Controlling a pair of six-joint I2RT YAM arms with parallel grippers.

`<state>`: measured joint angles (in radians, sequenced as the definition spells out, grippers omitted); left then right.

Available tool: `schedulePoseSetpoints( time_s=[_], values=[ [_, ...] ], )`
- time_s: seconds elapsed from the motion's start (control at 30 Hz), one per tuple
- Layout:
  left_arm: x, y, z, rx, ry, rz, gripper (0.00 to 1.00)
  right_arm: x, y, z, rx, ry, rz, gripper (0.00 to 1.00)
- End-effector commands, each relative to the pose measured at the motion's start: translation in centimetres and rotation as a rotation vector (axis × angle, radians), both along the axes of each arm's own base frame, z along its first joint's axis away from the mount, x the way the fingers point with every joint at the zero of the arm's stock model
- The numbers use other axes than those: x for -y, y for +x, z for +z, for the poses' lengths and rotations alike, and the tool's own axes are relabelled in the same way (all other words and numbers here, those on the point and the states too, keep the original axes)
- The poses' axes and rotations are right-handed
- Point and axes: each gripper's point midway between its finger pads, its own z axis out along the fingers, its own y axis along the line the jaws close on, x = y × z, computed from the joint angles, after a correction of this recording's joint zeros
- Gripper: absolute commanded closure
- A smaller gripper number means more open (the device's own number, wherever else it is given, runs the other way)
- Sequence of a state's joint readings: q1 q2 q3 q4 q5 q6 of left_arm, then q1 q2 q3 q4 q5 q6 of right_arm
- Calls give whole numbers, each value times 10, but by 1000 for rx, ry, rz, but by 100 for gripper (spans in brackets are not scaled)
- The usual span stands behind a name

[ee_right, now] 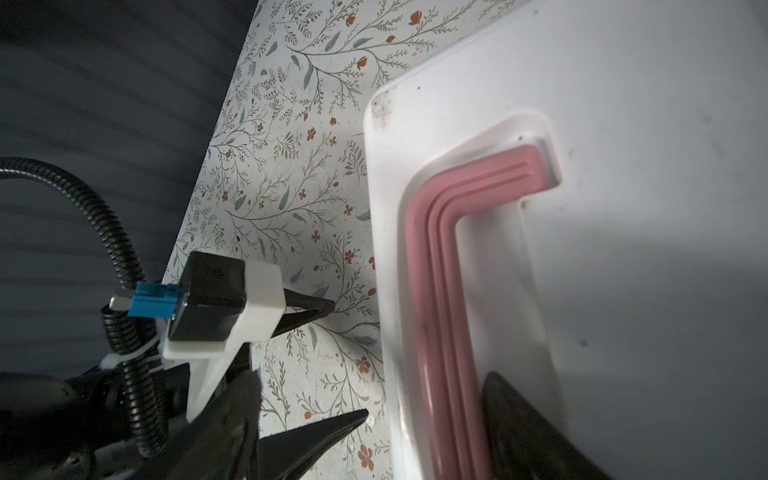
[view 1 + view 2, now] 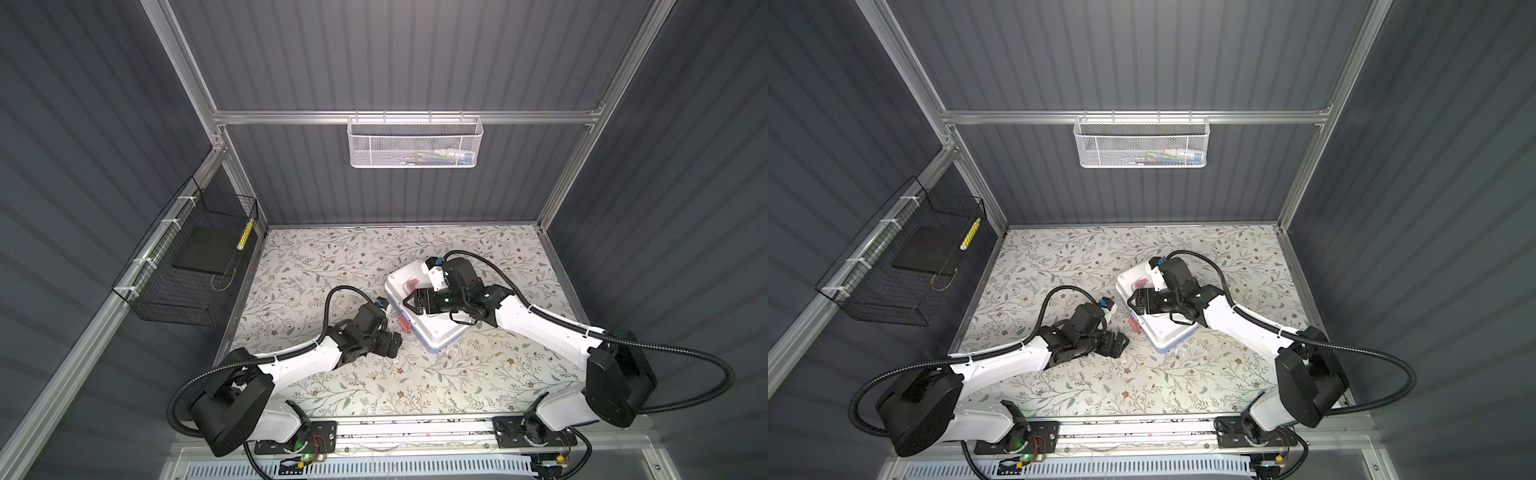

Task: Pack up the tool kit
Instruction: 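Push the pink clasp up onto the lid with the left gripper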

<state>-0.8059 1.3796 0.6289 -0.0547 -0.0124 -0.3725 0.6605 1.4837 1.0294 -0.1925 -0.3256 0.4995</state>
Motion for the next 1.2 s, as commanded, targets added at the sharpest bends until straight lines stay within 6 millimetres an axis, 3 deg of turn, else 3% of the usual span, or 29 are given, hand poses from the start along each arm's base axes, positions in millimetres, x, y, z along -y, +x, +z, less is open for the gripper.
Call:
schedulePoseSetpoints(
  time_s=[0.0, 0.23, 0.57, 1.17],
  values=[
    [5, 0, -8, 23, 21, -21, 7, -14, -1, 9, -4, 30, 25, 15],
    [14, 5, -17, 32, 22, -3, 7, 9, 9, -3, 25, -88, -66, 10],
    [22, 11, -17, 48, -10, 8, 7, 16, 12, 15, 90, -69, -88, 8],
    [30, 27, -33, 166, 55, 22, 6, 36, 19, 12, 72, -54, -152, 7]
  ],
)
